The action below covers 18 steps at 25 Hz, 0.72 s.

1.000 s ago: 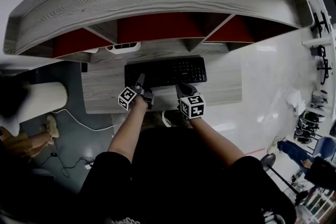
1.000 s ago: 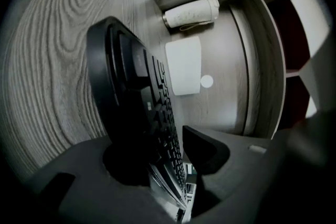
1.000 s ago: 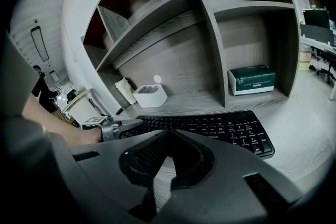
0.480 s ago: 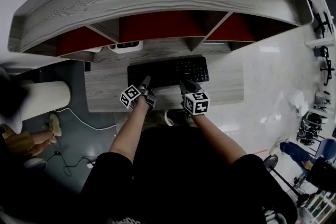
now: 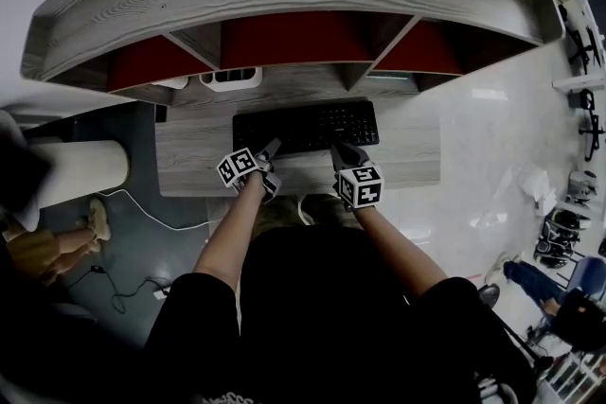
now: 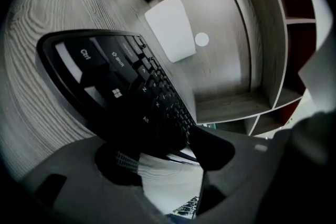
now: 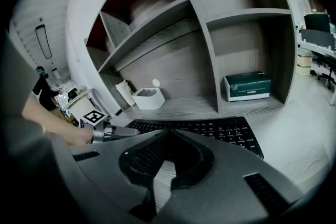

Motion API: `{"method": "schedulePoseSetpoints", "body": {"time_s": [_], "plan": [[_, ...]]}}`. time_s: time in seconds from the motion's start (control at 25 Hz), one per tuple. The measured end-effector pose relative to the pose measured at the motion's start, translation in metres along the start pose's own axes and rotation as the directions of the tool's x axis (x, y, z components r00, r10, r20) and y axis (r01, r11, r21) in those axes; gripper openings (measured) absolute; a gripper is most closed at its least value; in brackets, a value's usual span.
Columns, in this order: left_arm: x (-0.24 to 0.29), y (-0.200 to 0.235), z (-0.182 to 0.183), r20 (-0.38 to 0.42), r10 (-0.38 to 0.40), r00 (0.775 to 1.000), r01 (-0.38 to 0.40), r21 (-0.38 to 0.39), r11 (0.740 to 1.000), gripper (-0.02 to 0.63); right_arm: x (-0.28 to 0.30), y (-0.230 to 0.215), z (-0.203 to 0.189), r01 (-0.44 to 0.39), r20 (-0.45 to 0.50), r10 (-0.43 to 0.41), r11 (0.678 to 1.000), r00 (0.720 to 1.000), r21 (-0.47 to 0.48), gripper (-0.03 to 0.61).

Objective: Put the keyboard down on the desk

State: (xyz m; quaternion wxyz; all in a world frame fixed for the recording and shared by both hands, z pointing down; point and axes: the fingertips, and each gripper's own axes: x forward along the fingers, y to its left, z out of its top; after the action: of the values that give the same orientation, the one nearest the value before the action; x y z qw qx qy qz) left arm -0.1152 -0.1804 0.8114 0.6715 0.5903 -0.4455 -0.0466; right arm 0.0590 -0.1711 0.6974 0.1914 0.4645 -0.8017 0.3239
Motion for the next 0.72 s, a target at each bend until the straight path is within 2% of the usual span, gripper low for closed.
{"method": "schedulePoseSetpoints", "body": {"time_s": [0.56, 0.72], "plan": [[-0.012, 0.004, -0.016, -0.035, 0.014, 0.999, -0.014, 0.018, 1.0, 0.307, -0.004, 0.005, -0.012, -0.012, -0.018, 0.012, 1.0, 1.0, -0.024, 0.014], [-0.016, 0.008, -0.019, -0.015, 0.011, 1.0, -0.012, -0.023, 1.0, 0.311, -0.007, 0.0, -0.016, 0.0, -0.023, 0.0, 1.0, 1.0, -0.008, 0.014]]}}
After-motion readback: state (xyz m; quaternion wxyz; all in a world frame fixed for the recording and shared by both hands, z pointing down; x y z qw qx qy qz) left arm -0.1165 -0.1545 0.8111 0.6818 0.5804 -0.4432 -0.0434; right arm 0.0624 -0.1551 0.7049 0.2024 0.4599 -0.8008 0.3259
